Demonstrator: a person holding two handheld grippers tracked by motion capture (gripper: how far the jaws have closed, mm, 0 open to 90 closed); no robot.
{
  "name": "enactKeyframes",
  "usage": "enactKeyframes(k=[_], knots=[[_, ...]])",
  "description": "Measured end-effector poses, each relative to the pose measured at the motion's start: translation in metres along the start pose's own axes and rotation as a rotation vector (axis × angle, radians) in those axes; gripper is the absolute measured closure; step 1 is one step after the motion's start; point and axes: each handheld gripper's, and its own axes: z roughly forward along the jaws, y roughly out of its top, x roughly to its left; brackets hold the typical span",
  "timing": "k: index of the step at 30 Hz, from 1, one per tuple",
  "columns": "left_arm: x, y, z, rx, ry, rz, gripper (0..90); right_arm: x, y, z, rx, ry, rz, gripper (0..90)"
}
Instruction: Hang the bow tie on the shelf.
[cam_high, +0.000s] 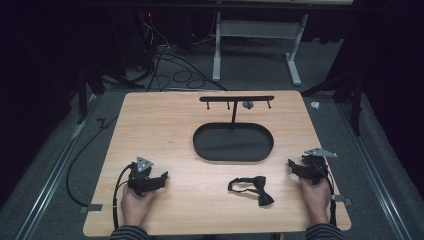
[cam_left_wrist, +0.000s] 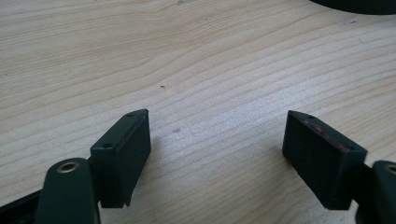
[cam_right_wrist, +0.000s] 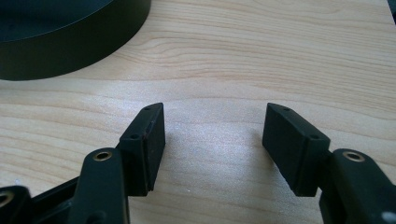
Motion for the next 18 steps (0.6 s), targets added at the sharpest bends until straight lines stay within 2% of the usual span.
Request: enactKeyframes(k=[12, 18], knots=[[-0.0003, -0.0004, -0.0003, -0.001, 0.0, 0.001, 23.9, -0.0001, 0.0002, 0.0001, -0.001, 0.004, -0.002, 41.1], [-0.0002, -0.0004, -0.0003, -0.002, 0.0, 0.001, 23.9, -0.0007, 0.0006, 0.0, 0.001, 0.025, -0.011, 42.7]])
